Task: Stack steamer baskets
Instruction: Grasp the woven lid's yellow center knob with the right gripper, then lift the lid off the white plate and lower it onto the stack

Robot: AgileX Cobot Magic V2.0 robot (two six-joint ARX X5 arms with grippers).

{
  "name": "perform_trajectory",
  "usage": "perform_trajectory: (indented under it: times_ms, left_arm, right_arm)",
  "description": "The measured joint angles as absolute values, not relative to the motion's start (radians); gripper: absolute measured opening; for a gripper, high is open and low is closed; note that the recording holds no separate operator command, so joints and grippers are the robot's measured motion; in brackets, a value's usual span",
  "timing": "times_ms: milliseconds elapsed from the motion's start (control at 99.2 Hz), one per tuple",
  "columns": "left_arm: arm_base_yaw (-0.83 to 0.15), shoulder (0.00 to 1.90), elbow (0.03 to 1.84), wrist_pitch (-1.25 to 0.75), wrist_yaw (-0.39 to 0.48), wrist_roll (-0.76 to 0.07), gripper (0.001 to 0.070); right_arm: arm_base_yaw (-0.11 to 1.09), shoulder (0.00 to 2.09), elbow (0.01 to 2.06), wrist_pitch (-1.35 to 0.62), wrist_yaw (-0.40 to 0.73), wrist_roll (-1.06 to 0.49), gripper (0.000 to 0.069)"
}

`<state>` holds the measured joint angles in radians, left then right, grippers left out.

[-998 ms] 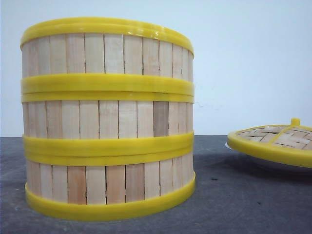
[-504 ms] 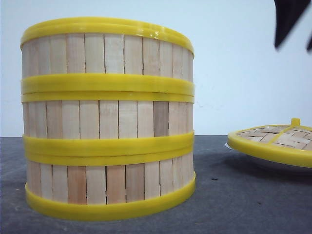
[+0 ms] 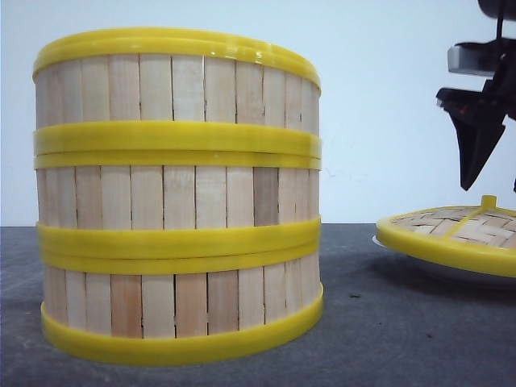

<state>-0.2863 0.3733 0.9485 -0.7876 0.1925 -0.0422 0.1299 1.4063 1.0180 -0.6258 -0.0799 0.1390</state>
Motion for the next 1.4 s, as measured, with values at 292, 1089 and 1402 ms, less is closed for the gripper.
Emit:
perform_trajectory:
  times_ms: [292,1089,1402]
  left_arm:
    - [-0.286,0.373,0.949,-0.795,0.201,-0.042,0.0295]
    - [-0.286,0.373,0.949,-0.797,0.202,-0.042,0.0295]
    - [-0.286,0.373,0.949,-0.796,0.202,-0.042,0.0295]
  right_arm:
    - [0.130,1.452,1.018,-0.610,-0.079,0.142,0.0293]
    - [0.131,1.479,1.024,-0.579,-0.079,0.147,0.0059]
    - [0.131,1.478,1.048,-0.627,-0.079,0.146,0.0058]
